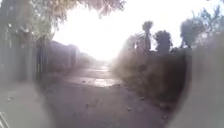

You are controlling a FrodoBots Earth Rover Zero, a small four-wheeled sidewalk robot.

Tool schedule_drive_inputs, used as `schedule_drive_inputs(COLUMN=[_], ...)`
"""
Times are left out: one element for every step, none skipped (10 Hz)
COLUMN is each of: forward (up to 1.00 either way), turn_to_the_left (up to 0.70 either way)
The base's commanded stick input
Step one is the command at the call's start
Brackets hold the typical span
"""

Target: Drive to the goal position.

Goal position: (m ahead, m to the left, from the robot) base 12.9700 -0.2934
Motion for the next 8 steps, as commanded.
schedule_drive_inputs(forward=[1.00, 1.00, 1.00, 1.00, 1.00, 1.00, 1.00, 1.00], turn_to_the_left=[0.00, 0.00, 0.00, 0.00, 0.00, 0.00, 0.00, 0.00])
